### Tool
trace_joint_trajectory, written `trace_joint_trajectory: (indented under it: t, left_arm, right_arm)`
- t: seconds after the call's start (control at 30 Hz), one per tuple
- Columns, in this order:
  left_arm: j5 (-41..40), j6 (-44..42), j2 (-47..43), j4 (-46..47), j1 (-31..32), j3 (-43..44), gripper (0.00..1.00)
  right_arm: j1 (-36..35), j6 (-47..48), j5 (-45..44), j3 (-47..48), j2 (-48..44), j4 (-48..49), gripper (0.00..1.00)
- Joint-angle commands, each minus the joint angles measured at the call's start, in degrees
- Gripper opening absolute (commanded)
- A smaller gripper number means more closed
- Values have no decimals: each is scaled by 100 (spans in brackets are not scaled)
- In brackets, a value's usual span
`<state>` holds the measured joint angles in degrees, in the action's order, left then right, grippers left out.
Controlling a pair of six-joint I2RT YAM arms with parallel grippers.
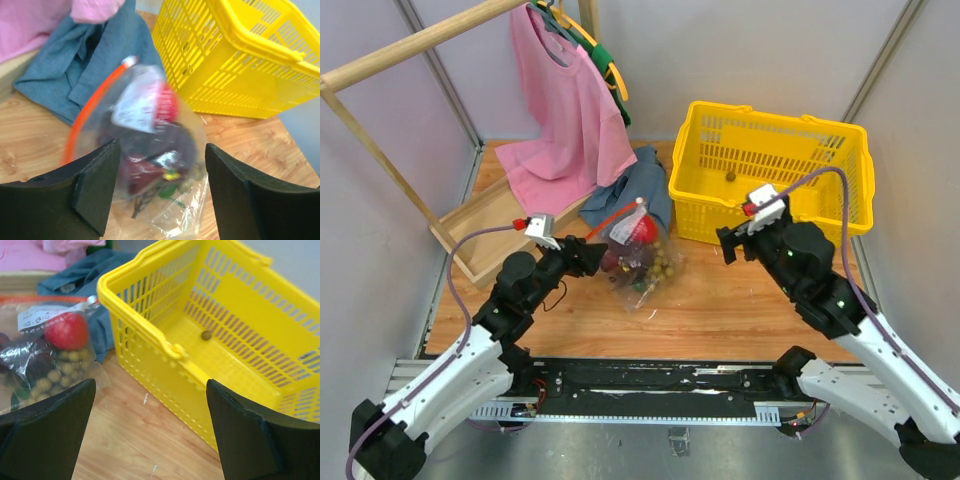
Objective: Place the food in the zip-top bag and seal the zipper
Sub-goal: Place the zipper food storage bag at the center of the board.
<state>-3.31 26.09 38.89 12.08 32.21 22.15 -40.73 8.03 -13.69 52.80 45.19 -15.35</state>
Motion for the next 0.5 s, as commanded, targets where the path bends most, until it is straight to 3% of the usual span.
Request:
trace_joint_trajectory:
  t: [0.0, 0.13, 0.27, 0.47]
  left_arm:
    - [-373, 78, -676, -916, -21, 402, 76]
    - [-807, -107, -1238, -1835, -21, 889, 84]
    - [-1190, -305, -1730, -2464, -21, 1280, 99]
    - [-1814, -518, -2201, -2892, -17, 1564, 99]
  right_arm:
    - [93, 9, -919, -231, -811, -217, 100]
    - [95, 146, -1758, -383, -1453, -294, 98]
    - [93, 336, -2244, -597, -1913, -175, 98]
    - [93, 280, -2426, -1200, -2547, 200, 98]
